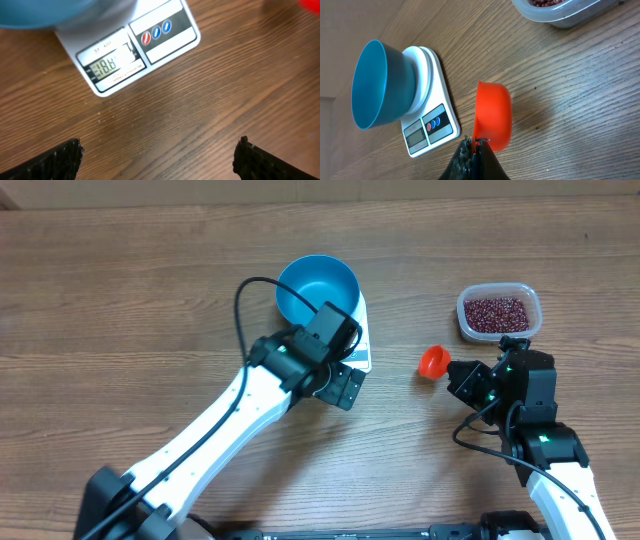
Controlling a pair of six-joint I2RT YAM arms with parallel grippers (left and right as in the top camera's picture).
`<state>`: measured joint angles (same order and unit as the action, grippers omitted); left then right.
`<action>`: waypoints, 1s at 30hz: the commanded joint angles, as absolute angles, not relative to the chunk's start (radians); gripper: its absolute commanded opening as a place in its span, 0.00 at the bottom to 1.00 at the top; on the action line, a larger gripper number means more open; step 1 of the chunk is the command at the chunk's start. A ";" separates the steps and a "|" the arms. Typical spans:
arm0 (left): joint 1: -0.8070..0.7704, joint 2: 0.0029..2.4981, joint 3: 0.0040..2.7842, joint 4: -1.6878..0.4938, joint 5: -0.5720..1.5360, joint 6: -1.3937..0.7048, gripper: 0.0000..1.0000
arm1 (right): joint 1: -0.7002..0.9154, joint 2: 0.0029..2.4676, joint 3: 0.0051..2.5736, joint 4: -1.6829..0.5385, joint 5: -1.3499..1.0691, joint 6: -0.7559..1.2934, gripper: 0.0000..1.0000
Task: Scoop item into bowl and weigh 150g on scale
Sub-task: 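Move the left gripper left to beside the blue bowl's rim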
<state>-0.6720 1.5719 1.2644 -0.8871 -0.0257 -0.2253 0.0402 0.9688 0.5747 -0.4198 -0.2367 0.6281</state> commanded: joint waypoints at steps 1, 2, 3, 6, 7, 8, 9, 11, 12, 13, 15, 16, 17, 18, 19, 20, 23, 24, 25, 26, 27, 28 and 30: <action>-0.665 1.483 1.266 -0.891 -0.094 -0.270 0.99 | 0.044 0.965 0.602 -0.414 -0.240 0.627 0.04; -0.665 1.472 1.266 -0.892 -0.123 -0.293 0.99 | 0.044 0.965 0.602 -0.414 -0.241 0.628 0.04; -0.664 1.460 1.266 -0.893 -0.155 -0.321 1.00 | 0.044 0.965 0.602 -0.415 -0.241 0.627 0.04; -0.654 1.437 1.266 -0.896 -0.206 -0.371 0.99 | 0.044 0.965 0.602 -0.415 -0.240 0.627 0.04; -0.651 1.435 1.266 -0.897 -0.220 -0.384 0.99 | 0.044 0.965 0.602 -0.416 -0.240 0.627 0.04; -0.645 1.435 1.266 -0.897 -0.224 -0.390 1.00 | 0.044 0.965 0.602 -0.418 -0.240 0.627 0.04; -0.640 1.435 1.266 -0.897 -0.224 -0.390 0.99 | 0.044 0.965 0.602 -0.418 -0.240 0.627 0.04; -0.625 1.437 1.266 -0.896 -0.225 -0.390 0.99 | 0.044 0.965 0.602 -0.418 -0.240 0.627 0.04; -0.616 1.437 1.266 -0.893 -0.224 -0.390 0.99 | 0.044 0.965 0.602 -0.418 -0.240 0.627 0.04; -0.607 1.437 1.266 -0.889 -0.225 -0.390 0.99 | 0.044 0.965 0.602 -0.418 -0.240 0.627 0.04; -0.588 1.438 1.266 -0.871 -0.224 -0.392 0.99 | 0.044 0.965 0.602 -0.418 -0.240 0.627 0.04; -0.578 1.438 1.265 -0.857 -0.224 -0.393 0.99 | 0.044 0.965 0.602 -0.418 -0.240 0.627 0.04; -0.569 1.439 1.265 -0.844 -0.225 -0.393 0.99 | 0.044 0.965 0.602 -0.418 -0.240 0.627 0.04; -0.559 1.439 1.265 -0.830 -0.230 -0.393 0.99 | 0.044 0.965 0.602 -0.418 -0.240 0.627 0.04; -0.552 1.440 1.265 -0.821 -0.241 -0.393 0.99 | 0.044 0.965 0.602 -0.418 -0.240 0.627 0.04; -0.543 1.441 1.265 -0.811 -0.257 -0.393 0.99 | 0.044 0.965 0.602 -0.418 -0.240 0.627 0.04; -0.514 1.453 1.265 -0.784 -0.314 -0.410 0.99 | 0.044 0.965 0.602 -0.418 -0.240 0.627 0.04; -0.505 1.459 1.265 -0.781 -0.329 -0.423 0.99 | 0.044 0.965 0.602 -0.418 -0.240 0.627 0.04; -0.493 1.466 1.265 -0.778 -0.347 -0.440 0.99 | 0.044 0.965 0.602 -0.418 -0.240 0.627 0.04; -0.484 1.474 1.265 -0.778 -0.352 -0.453 0.99 | 0.044 0.965 0.602 -0.418 -0.240 0.627 0.04; -0.473 1.486 1.265 -0.773 -0.350 -0.459 0.99 | 0.044 0.965 0.602 -0.418 -0.240 0.627 0.04; -0.458 1.504 1.265 -0.769 -0.347 -0.475 1.00 | 0.044 0.965 0.602 -0.418 -0.240 0.627 0.04; -0.437 1.536 1.265 -0.764 -0.347 -0.501 1.00 | 0.044 0.965 0.602 -0.418 -0.240 0.627 0.04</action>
